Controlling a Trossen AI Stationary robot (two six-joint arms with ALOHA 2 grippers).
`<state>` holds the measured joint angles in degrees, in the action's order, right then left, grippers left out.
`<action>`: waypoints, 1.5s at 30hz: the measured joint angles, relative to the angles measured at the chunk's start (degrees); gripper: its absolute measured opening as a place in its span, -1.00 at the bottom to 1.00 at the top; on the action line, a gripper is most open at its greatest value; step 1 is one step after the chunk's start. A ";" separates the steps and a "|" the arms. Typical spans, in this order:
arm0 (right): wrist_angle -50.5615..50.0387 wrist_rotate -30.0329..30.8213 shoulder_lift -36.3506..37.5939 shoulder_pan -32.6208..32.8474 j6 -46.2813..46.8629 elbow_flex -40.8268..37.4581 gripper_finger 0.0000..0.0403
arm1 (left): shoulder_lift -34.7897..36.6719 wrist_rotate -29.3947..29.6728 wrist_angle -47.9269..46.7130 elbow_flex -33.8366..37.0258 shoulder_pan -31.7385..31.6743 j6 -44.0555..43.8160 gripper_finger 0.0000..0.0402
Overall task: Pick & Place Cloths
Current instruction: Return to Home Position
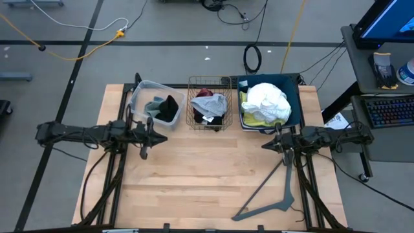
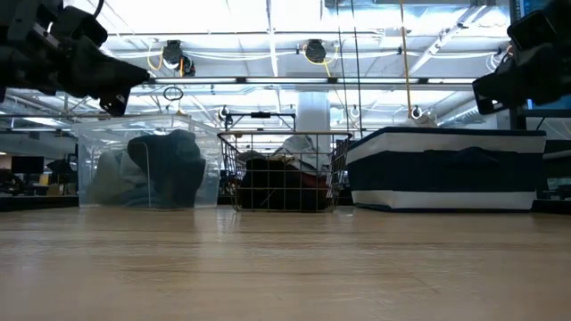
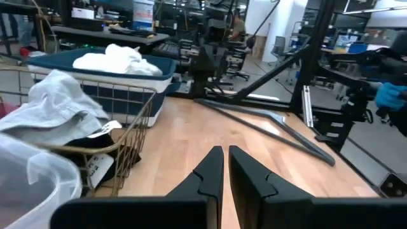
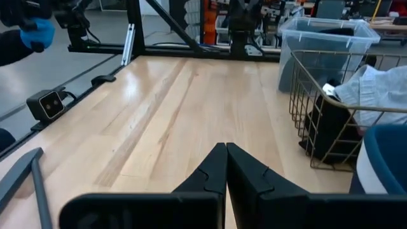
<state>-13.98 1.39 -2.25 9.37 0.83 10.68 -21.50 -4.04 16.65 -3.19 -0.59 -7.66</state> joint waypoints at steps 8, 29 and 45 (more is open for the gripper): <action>-1.31 0.22 1.76 0.00 -2.73 -0.02 -1.00 | -0.02 -0.17 1.54 2.57 -0.58 -0.11 -0.87; 10.23 1.49 1.75 0.00 -5.38 -4.42 -1.00 | -0.02 1.93 1.56 2.57 -0.58 -0.59 -0.87; 10.03 1.49 1.71 0.00 -1.54 -4.52 -0.98 | -0.02 1.91 1.57 2.52 -0.58 -0.54 -0.87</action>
<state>-3.95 2.87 -0.54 9.37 -0.71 6.15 -21.52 -2.13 18.22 -0.67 -1.17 -8.20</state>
